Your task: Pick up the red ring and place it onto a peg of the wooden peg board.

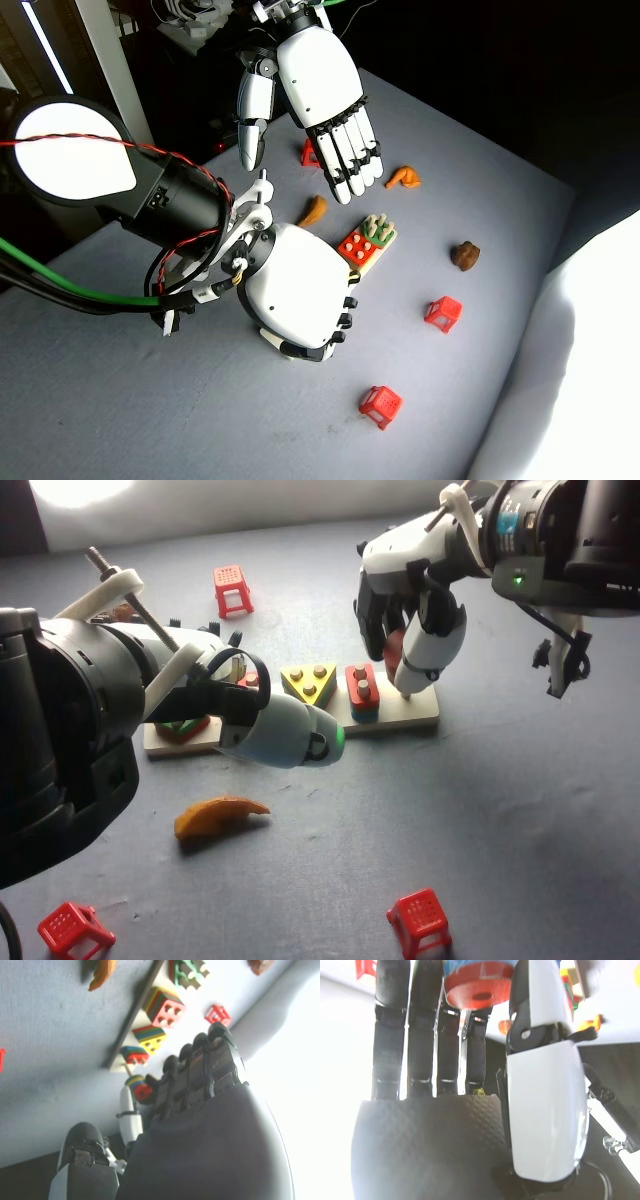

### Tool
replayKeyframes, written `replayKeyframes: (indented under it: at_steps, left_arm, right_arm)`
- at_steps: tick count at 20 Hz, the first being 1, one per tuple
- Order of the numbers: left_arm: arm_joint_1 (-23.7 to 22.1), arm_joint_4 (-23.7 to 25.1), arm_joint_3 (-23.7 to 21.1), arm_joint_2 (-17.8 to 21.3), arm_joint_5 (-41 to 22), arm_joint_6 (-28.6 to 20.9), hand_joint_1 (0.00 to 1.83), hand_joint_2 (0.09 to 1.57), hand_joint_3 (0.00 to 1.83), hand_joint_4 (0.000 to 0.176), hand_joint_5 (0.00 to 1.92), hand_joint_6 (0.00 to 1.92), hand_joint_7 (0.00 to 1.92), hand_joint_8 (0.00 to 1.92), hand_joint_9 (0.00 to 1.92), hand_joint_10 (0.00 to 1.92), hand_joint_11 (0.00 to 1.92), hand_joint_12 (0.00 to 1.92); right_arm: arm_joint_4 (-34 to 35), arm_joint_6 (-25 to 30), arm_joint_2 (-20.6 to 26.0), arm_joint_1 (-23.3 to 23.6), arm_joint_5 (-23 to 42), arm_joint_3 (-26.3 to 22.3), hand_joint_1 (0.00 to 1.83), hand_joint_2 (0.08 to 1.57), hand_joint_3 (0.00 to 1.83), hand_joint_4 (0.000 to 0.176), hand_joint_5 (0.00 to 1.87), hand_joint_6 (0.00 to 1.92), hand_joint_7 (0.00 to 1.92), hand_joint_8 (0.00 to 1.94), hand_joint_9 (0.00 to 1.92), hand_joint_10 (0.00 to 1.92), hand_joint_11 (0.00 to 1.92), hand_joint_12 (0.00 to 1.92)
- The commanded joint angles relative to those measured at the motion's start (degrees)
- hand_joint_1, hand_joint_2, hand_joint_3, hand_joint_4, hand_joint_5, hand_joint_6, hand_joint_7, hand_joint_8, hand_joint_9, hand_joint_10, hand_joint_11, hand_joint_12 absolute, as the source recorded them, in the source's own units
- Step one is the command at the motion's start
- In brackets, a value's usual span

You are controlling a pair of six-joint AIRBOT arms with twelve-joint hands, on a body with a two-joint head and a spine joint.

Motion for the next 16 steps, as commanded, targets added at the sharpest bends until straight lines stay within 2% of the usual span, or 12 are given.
replayKeyframes:
  at_steps: [1,4,10,12,16]
  left_arm:
    - [-0.24,4.39,0.16,0.02,-0.28,0.27,0.00,1.07,0.00,0.000,0.02,0.00,0.00,0.00,0.00,0.00,0.01,0.01]
    - [-0.24,4.40,0.17,0.01,-0.28,0.27,0.00,1.08,0.01,0.000,0.04,0.01,0.02,0.01,0.00,0.00,0.00,0.01]
    - [-0.24,4.40,0.17,-0.03,-0.28,0.30,0.00,1.07,0.00,0.000,0.03,0.00,0.01,0.00,0.00,0.00,0.00,0.01]
    - [-0.24,4.40,0.17,-0.03,-0.28,0.30,0.00,1.06,0.00,0.000,0.04,0.00,0.02,0.00,0.01,0.00,0.02,0.01]
    - [-0.24,4.40,0.19,-0.03,-0.28,0.30,0.00,1.07,0.00,0.000,0.03,0.00,0.02,0.00,0.01,0.00,0.01,0.01]
  right_arm:
    - [-1.57,-0.15,0.38,0.34,2.95,0.17,1.38,1.10,0.00,0.000,0.95,1.03,1.02,0.89,0.92,1.16,0.81,1.23]
    - [-1.58,-0.15,0.24,0.23,3.71,0.41,1.37,1.11,0.00,0.000,0.93,1.07,0.98,0.94,0.90,1.19,0.79,1.25]
    - [-1.82,-0.15,-0.07,-0.28,4.49,1.03,1.38,1.10,0.00,0.000,0.95,1.04,1.02,0.88,0.92,1.15,0.81,1.24]
    - [-1.82,-0.14,-0.12,-0.42,4.49,1.02,1.37,1.12,0.00,0.000,0.93,1.08,0.99,0.93,0.88,1.20,0.76,1.25]
    - [-1.82,-0.15,-0.16,-0.43,4.57,1.03,1.37,1.11,0.00,0.000,0.93,1.07,1.01,0.91,0.89,1.17,0.78,1.24]
